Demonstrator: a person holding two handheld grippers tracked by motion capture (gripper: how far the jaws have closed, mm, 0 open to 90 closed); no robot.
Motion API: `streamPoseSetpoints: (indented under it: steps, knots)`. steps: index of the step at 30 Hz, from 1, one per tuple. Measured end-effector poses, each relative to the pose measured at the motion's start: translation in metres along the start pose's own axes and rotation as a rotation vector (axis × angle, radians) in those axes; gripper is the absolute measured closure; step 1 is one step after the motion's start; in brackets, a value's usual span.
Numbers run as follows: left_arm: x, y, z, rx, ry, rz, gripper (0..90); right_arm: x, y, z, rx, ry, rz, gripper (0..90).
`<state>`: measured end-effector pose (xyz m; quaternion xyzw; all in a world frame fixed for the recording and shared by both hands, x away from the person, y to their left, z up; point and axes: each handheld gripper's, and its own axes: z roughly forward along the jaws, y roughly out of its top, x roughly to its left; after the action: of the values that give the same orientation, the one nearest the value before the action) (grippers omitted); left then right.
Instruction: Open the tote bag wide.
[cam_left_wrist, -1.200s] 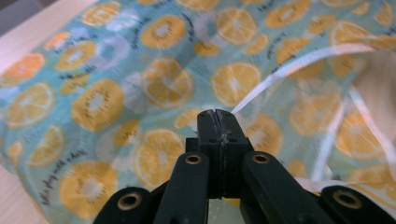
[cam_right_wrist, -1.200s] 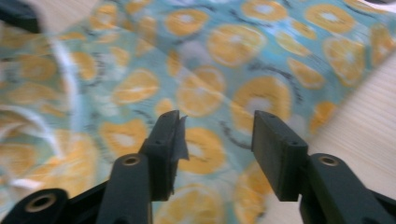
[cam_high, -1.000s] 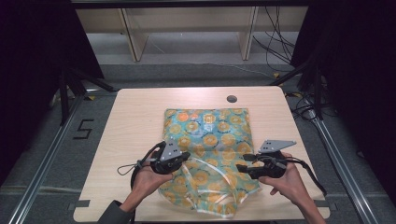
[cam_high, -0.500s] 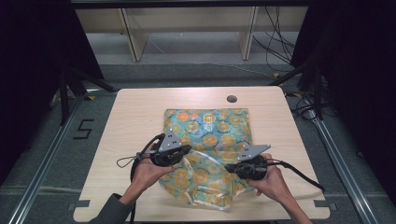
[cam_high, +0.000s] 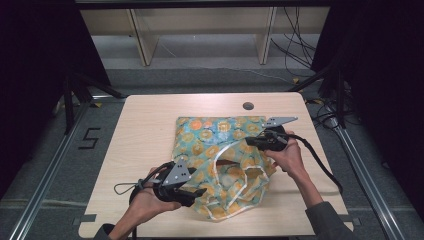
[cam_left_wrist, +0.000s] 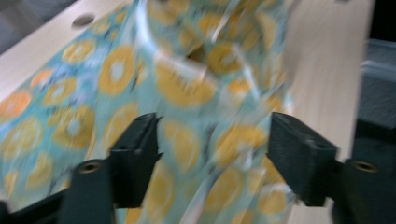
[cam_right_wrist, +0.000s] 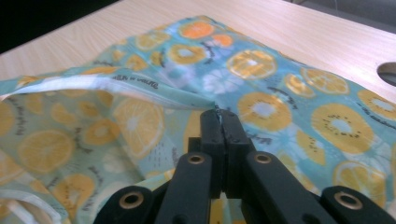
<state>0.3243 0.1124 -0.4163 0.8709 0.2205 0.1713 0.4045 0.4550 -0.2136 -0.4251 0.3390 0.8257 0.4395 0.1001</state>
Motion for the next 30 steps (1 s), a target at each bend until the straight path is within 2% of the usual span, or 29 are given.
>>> streamPoseSetpoints:
  steps: [1, 2, 3, 4, 5, 6, 7, 8, 9, 10, 11, 12, 13, 15, 17, 18, 19, 20, 21, 22, 23, 24, 25, 26, 28, 29, 30]
  knots:
    - [0.003, -0.001, 0.003, 0.008, 0.02, -0.011, 27.8, -0.002, 0.001, 0.001, 0.009, 0.001, -0.018, 90.0]
    - [0.007, -0.002, 0.01, 0.032, 0.043, -0.006, 26.3, -0.001, 0.0, 0.003, -0.001, -0.006, -0.015, 90.0]
    - [0.009, -0.002, 0.013, 0.055, 0.052, 0.014, 25.9, -0.003, 0.002, 0.005, 0.011, 0.0, -0.039, 90.0]
    - [0.01, -0.003, 0.018, 0.076, 0.055, 0.036, 25.9, -0.003, 0.002, 0.005, 0.011, 0.0, -0.039, 90.0]
    - [0.011, -0.003, 0.026, 0.117, 0.05, 0.059, 25.8, -0.002, 0.001, 0.007, 0.006, -0.002, -0.011, 90.0]
    - [0.014, -0.004, 0.039, 0.154, 0.063, 0.055, 26.9, -0.006, 0.002, 0.008, 0.011, -0.018, -0.034, 90.0]
    - [0.019, -0.004, 0.046, 0.163, 0.071, 0.029, 28.9, -0.005, 0.002, 0.01, 0.004, -0.006, -0.01, 90.0]
    - [0.019, -0.004, 0.046, 0.163, 0.071, 0.029, 36.5, -0.005, 0.002, 0.01, 0.004, -0.006, -0.01, 90.0]
    - [0.024, -0.004, 0.05, 0.167, 0.057, 0.008, 36.5, -0.006, 0.001, 0.011, 0.001, -0.002, -0.008, 90.0]
    - [0.031, -0.003, 0.054, 0.159, 0.04, 0.003, 49.6, -0.005, 0.0, 0.011, 0.019, 0.005, -0.015, 89.9]
    - [0.038, -0.002, 0.056, 0.152, 0.031, 0.003, 60.2, -0.004, -0.002, 0.011, 0.013, 0.005, -0.008, 89.2]
    - [0.045, 0.001, 0.059, 0.14, 0.04, 0.003, 67.5, -0.004, -0.005, 0.01, 0.021, 0.008, -0.006, 87.9]
    - [0.051, 0.004, 0.059, 0.128, 0.06, 0.0, 73.7, -0.004, -0.008, 0.01, 0.022, 0.001, -0.004, 84.6]
    - [0.066, 0.012, 0.057, 0.102, 0.089, -0.029, 79.2, -0.002, -0.012, 0.006, 0.033, -0.01, -0.004, 73.9]
    - [0.083, 0.023, 0.054, 0.036, 0.098, -0.103, 83.4, 0.002, -0.015, 0.001, 0.033, -0.006, -0.012, 66.5]
    - [0.089, 0.026, 0.053, 0.034, 0.109, -0.1, 85.5, 0.006, -0.015, -0.004, 0.049, -0.01, -0.044, 63.9]
    - [0.095, 0.029, 0.052, 0.028, 0.126, -0.093, 86.6, 0.009, -0.014, -0.009, 0.047, -0.02, -0.048, 62.2]
    - [0.1, 0.031, 0.054, 0.018, 0.137, -0.119, 87.9, 0.013, -0.013, -0.015, 0.025, -0.012, -0.041, 60.5]
    - [0.107, 0.032, 0.056, 0.031, 0.136, -0.122, 88.2, 0.018, -0.009, -0.03, -0.013, -0.003, -0.043, 57.9]
    - [0.11, 0.032, 0.058, 0.034, 0.14, -0.145, 88.2, 0.018, -0.009, -0.03, -0.013, -0.003, -0.043, 57.9]
    - [0.115, 0.032, 0.059, 0.054, 0.147, -0.138, 88.2, 0.02, -0.008, -0.035, -0.009, -0.001, -0.051, 56.3]
    - [0.119, 0.032, 0.061, 0.061, 0.146, -0.152, 88.2, 0.029, -0.005, -0.043, -0.017, 0.016, -0.059, 54.2]
    - [0.123, 0.03, 0.064, 0.05, 0.133, -0.183, 88.1, 0.036, -0.005, -0.046, -0.024, 0.024, -0.057, 52.9]
    - [0.127, 0.029, 0.066, 0.042, 0.124, -0.216, 88.1, 0.036, -0.005, -0.046, -0.024, 0.024, -0.057, 52.9]
    - [0.132, 0.026, 0.071, 0.047, 0.119, -0.244, 88.0, 0.048, 0.0, -0.051, -0.038, 0.043, -0.098, 51.7]
    - [0.134, 0.025, 0.073, 0.057, 0.121, -0.246, 87.9, 0.053, 0.002, -0.053, -0.032, 0.058, -0.097, 51.6]
    - [0.136, 0.025, 0.075, 0.055, 0.117, -0.258, 87.8, 0.057, 0.004, -0.052, -0.044, 0.078, -0.13, 51.1]
